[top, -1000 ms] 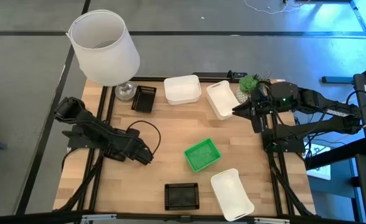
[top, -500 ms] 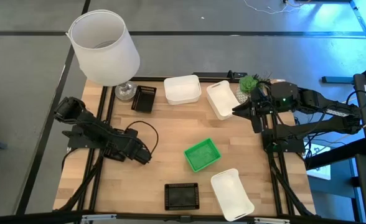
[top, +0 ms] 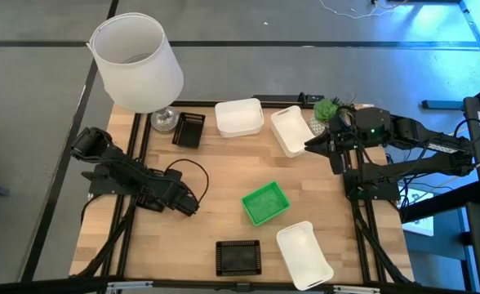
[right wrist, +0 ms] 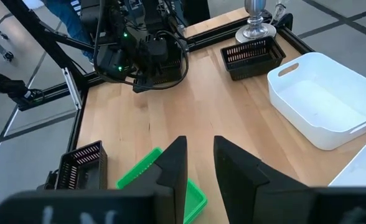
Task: Stack baskets by color
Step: Stack the middle black bin on the top black bin
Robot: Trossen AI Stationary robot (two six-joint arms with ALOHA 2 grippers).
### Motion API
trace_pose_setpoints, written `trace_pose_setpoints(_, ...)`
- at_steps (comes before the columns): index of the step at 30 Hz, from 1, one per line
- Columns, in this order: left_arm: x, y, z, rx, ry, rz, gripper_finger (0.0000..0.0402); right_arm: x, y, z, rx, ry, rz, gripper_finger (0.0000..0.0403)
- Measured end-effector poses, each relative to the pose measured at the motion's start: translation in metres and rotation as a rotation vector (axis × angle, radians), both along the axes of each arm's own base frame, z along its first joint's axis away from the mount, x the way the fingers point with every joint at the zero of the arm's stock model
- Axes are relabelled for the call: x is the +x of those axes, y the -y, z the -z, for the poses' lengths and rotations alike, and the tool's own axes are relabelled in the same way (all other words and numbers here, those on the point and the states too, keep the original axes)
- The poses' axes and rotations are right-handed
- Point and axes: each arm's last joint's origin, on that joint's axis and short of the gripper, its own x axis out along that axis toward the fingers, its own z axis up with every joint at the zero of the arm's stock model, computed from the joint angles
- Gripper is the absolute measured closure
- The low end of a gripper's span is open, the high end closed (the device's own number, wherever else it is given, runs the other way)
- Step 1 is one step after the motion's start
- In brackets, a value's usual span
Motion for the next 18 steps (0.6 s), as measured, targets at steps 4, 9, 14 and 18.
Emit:
trace_pose_setpoints(4,-0.004,-0.001,0.006,-0.025,-0.025,-0.01,0.0335,0.0,0.0,0.0,-0.007,-0.001,0.011,0.0324)
trace_pose_setpoints(9,-0.006,-0.001,0.011,-0.056,-0.029,-0.019,0.0394,0.0,0.002,0.0,-0.033,-0.004,0.066,0.0324)
trace_pose_setpoints(14,0.006,-0.002,0.0,-0.052,0.024,-0.027,0.04,0.0,0.002,0.0,-0.04,-0.005,0.077,0.0324)
trace_pose_setpoints(18,0.027,-0.008,-0.024,-0.009,0.102,0.026,0.0401,0.0,0.002,0.0,-0.04,-0.005,0.076,0.0324)
